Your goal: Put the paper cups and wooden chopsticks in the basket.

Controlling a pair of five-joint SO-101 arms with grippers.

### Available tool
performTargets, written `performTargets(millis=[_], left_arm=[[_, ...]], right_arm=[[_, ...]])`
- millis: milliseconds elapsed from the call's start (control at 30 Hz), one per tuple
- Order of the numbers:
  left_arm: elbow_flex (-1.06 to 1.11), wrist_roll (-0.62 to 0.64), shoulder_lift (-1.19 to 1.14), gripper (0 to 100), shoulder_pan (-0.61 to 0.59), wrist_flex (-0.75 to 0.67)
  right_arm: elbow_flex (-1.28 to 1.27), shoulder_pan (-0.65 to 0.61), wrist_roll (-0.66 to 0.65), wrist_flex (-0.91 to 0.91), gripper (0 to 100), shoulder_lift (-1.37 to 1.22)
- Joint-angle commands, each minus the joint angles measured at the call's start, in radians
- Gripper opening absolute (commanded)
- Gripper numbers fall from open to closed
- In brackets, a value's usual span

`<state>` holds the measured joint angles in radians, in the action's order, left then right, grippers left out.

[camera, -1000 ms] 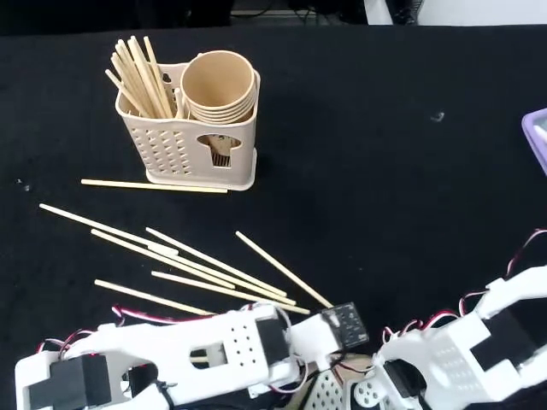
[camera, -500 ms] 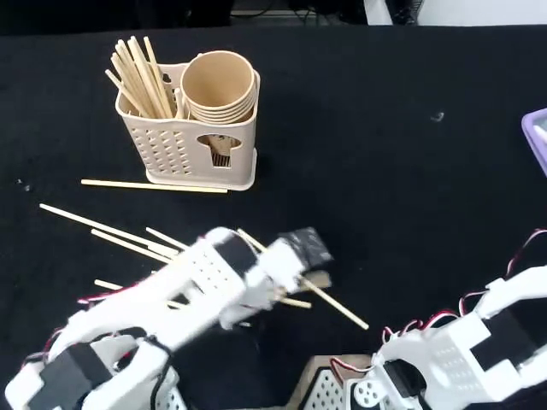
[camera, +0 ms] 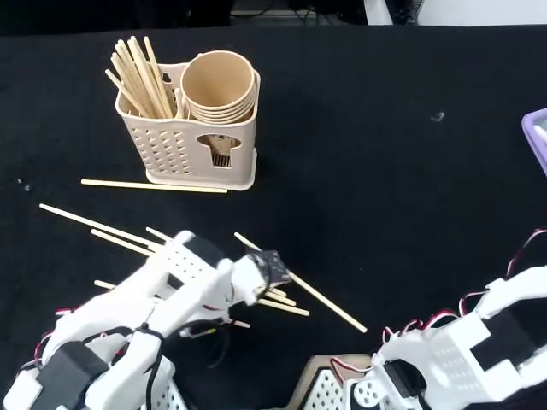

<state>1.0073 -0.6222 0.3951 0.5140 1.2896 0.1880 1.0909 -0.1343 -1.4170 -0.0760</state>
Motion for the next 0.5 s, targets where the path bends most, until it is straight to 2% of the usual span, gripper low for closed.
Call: performTargets(millis=[0,67,100,200,467], left_arm=[[-0.024,-0.104,0.017,16,-0.116,-0.002],[-0.036,-0.129,0.017,24,-0.174,-0.009],[-0.047,-0.153,0.017,24,-0.196,-0.011],[-0.048,-0.239,0.017,20,-0.245,-0.071],[0.114,-0.241,0.017,19,-0.338,-0.4]], right_arm=[[-0.001,-0.021,0.005,-0.003,16.5,0.008],[0.001,-0.021,0.005,-0.003,16.5,0.008],[0.002,-0.021,0.005,-0.003,16.5,0.008],[0.002,-0.021,0.003,-0.003,16.2,0.008],[-0.004,-0.021,0.003,-0.003,16.2,0.008]])
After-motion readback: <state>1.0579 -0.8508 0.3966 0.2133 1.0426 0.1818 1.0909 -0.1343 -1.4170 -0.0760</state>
